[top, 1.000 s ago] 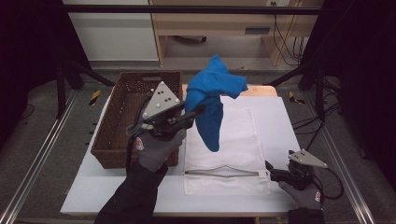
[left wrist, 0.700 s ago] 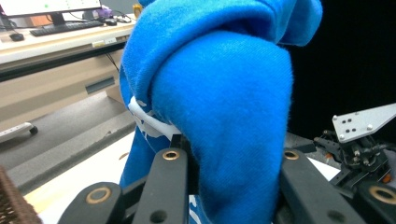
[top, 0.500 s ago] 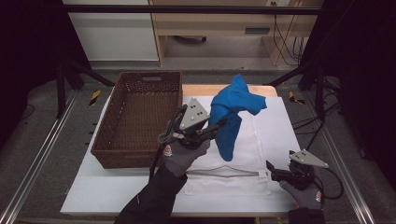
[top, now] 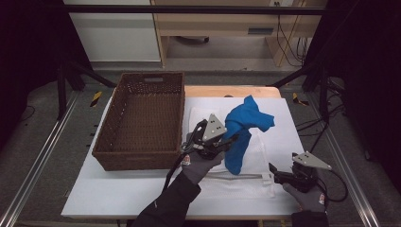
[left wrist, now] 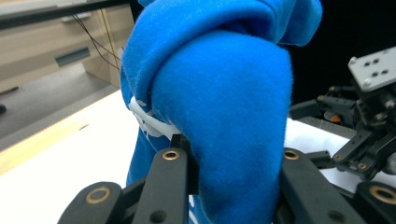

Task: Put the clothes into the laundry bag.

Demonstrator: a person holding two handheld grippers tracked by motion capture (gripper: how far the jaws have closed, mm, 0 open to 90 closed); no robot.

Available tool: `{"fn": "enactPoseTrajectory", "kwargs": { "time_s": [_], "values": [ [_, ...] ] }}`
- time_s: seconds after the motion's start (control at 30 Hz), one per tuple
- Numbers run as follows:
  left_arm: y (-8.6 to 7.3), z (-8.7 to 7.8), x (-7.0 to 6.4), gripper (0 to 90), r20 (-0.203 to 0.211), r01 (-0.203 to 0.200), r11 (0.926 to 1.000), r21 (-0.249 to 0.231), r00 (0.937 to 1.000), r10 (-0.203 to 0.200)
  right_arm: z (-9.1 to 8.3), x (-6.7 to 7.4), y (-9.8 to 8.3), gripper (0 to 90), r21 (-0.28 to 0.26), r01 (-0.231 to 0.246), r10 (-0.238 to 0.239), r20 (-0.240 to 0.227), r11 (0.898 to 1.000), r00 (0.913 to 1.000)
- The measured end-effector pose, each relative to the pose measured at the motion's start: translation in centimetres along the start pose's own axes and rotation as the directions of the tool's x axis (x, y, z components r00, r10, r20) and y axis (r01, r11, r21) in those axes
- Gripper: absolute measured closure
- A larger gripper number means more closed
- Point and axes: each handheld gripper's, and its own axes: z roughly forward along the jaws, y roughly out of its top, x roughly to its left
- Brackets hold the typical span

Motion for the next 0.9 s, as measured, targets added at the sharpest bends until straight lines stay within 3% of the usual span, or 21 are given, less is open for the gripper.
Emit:
{"fn": "enactPoseTrajectory", "kwargs": {
  "time_s": [0.3,0.57,0.73,0.87,0.9],
  "values": [
    [-3.1,2.8,0.0,73.8,0.010,-0.026,0.9964,0.080,0.9996,0.025,0.1,0.0,-0.1,5.7,-0.001,0.007,-0.007,0.006,1.000,1.0000],
    [-5.1,4.2,0.1,72.7,0.011,-0.039,0.9913,0.125,0.9992,0.038,0.1,-0.1,-0.1,5.7,0.004,0.005,-0.005,0.009,1.000,0.9999],
    [-6.4,5.2,0.0,72.7,0.041,-0.012,0.9891,0.147,0.9992,0.007,0.1,-0.1,-0.1,5.7,0.006,0.009,-0.009,0.008,1.000,0.9999],
    [-7.4,6.1,-0.1,72.3,0.055,0.000,0.9835,0.181,0.9984,-0.011,0.1,-0.1,-0.1,5.7,0.004,0.009,-0.009,0.009,1.000,0.9999],
    [-7.9,6.4,-0.2,72.0,0.062,0.008,0.9792,0.203,0.9979,-0.021,0.0,-0.1,-0.1,5.8,0.003,0.001,-0.001,0.006,1.000,1.0000]
  ]
}}
